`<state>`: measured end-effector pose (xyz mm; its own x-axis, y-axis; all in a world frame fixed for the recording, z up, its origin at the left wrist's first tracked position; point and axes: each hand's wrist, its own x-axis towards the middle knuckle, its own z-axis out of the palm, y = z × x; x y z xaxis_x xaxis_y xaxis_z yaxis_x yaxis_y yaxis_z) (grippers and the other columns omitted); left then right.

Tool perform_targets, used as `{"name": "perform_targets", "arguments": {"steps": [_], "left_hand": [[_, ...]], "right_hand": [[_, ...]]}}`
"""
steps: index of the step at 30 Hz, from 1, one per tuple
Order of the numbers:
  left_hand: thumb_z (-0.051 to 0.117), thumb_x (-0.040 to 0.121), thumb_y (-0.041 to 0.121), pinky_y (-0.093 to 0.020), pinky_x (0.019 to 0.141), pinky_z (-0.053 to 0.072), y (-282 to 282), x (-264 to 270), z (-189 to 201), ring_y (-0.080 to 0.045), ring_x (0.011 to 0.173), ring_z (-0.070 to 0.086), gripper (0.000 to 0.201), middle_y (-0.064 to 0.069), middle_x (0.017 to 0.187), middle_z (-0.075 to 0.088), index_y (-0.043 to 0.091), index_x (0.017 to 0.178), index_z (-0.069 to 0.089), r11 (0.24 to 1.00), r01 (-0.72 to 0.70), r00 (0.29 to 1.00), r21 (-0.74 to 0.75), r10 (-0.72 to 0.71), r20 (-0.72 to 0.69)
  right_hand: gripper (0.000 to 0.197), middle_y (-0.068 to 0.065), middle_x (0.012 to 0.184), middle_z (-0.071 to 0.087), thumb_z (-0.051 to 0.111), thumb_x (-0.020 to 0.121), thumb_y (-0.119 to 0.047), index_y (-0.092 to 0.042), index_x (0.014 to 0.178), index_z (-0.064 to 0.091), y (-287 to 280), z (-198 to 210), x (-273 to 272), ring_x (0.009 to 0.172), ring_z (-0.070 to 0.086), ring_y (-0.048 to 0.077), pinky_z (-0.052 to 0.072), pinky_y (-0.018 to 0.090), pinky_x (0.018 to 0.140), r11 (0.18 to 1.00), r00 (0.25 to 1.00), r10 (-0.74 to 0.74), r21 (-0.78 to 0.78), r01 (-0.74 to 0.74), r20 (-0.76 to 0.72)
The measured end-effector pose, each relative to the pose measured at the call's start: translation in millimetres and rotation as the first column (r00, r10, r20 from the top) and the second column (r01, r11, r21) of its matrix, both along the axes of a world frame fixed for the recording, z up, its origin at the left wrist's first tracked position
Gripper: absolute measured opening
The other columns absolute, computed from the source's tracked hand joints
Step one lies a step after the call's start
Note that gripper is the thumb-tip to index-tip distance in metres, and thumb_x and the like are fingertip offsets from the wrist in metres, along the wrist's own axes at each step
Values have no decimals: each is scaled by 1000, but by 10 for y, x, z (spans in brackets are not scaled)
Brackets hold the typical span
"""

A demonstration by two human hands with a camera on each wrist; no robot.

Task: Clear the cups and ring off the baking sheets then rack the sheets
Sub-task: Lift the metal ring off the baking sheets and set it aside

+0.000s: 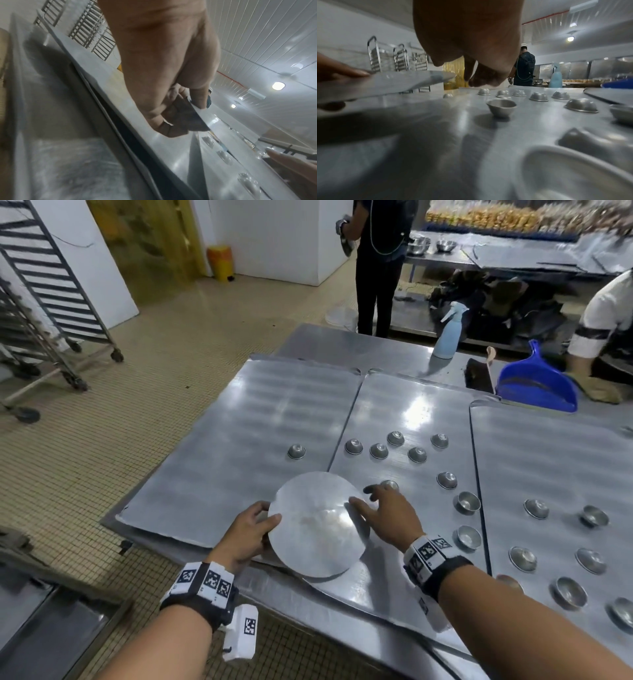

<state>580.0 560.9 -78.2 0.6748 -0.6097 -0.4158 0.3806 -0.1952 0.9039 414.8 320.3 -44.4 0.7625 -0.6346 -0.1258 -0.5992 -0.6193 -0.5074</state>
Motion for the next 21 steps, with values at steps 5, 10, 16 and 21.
{"name": "perform_targets", "arguments": {"steps": [5,10,16,21], "left_hand": [[62,99,10,-33,68,58,64,76,247,-26,85,73,9,-19,102,76,10,108,61,1000,-4,992,-8,5,123],[69,96,21,-33,67,53,99,215,467,-21,72,67,8,-2,80,74,16,93,64,986,2,854,164,-87,513],[68,95,6,-29,63,58,-179,136,735,-19,65,64,5,-12,75,67,10,95,71,994,-61,898,-95,96,428],[55,99,0,-30,76,62,-676,-158,838,-30,82,69,16,-19,89,71,1,95,71,977,-10,965,-214,66,254]], "right_hand": [[37,5,83,72,65,92,-46,-9,88,71,195,198,163,70,63,12,45,6,61,919,991,-53,394,-1,126],[53,-2,79,73,65,79,-68,-15,84,72,122,230,225,81,70,16,55,33,77,925,971,-58,379,-34,230],[31,-2,57,61,76,86,-36,-6,80,70,66,538,-5,49,52,13,38,21,44,839,870,-247,544,-28,426],[14,7,78,73,73,87,-19,-6,83,69,-201,509,-509,74,71,23,58,36,70,830,786,-382,554,62,486]]}}
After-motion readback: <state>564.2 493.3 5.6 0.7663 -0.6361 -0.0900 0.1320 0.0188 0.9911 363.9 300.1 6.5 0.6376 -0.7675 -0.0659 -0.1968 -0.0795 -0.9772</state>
